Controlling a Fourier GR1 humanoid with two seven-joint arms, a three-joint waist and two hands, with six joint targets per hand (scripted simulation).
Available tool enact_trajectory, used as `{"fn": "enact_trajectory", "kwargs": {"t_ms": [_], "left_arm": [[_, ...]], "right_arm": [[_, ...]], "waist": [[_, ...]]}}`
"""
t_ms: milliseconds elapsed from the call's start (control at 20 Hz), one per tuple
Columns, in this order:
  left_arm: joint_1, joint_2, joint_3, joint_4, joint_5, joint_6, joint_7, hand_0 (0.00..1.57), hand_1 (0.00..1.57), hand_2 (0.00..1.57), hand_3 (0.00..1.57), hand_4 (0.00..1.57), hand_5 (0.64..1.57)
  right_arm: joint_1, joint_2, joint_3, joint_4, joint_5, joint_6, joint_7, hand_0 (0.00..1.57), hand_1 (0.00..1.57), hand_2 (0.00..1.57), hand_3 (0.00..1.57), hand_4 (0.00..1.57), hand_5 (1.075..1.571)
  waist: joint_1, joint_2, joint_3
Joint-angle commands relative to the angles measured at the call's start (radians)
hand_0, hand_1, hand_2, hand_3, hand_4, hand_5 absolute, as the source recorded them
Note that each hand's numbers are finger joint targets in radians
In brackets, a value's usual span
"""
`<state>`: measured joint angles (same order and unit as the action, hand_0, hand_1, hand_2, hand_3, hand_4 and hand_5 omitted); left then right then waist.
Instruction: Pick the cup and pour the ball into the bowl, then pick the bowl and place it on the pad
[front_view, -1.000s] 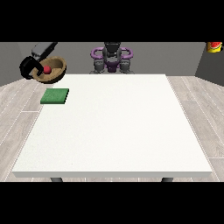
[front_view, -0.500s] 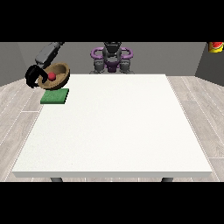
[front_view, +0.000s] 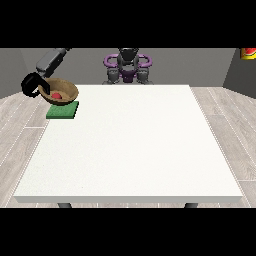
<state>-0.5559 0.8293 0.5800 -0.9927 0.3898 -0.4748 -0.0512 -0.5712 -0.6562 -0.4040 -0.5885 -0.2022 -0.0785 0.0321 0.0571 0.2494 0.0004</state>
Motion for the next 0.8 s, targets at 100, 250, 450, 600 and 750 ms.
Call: {"fn": "enact_trajectory", "kwargs": {"t_ms": [100, 250, 450, 600, 750], "left_arm": [[0.018, 0.025, 0.008, 0.044, -0.007, -0.018, -0.049, 0.00, 0.00, 0.00, 0.00, 1.19, 1.562], [0.013, 0.050, 0.016, 0.088, -0.008, -0.031, -0.068, 0.00, 0.00, 0.00, 0.00, 1.19, 1.564], [0.038, -0.024, -0.013, -0.019, -0.003, 0.000, -0.087, 0.00, 0.00, 0.00, 0.00, 1.19, 1.566], [0.033, 0.028, -0.006, 0.016, -0.004, -0.016, -0.063, 0.00, 0.00, 0.00, 0.00, 1.19, 1.568], [-0.005, 0.068, -0.008, 0.059, 0.003, -0.043, -0.052, 0.00, 0.00, 0.00, 0.00, 1.21, 1.568]], "right_arm": [[-0.018, 0.072, -0.013, 0.003, -0.016, -0.064, -0.043, 1.45, 1.45, 1.39, 0.80, 0.00, 1.536], [-0.032, 0.101, -0.009, -0.008, -0.023, -0.078, -0.052, 1.45, 1.45, 1.38, 0.75, 0.00, 1.540], [-0.051, 0.032, -0.030, 0.048, -0.002, -0.100, -0.118, 1.26, 1.26, 1.35, 0.91, 0.11, 1.529], [-0.062, 0.010, 0.023, 0.054, 0.026, -0.032, -0.035, 0.64, 0.64, 0.69, 1.01, 0.00, 1.469], [-0.074, 0.065, 0.080, 0.027, 0.065, -0.039, -0.047, 0.00, 0.00, 0.00, 0.00, 0.00, 1.435]], "waist": [[0.008, 0.015, -0.0003], [-0.004, 0.027, -0.0005], [0.044, 0.055, 0.0005], [0.048, 0.025, 0.0000], [0.032, 0.038, -0.0003]]}}
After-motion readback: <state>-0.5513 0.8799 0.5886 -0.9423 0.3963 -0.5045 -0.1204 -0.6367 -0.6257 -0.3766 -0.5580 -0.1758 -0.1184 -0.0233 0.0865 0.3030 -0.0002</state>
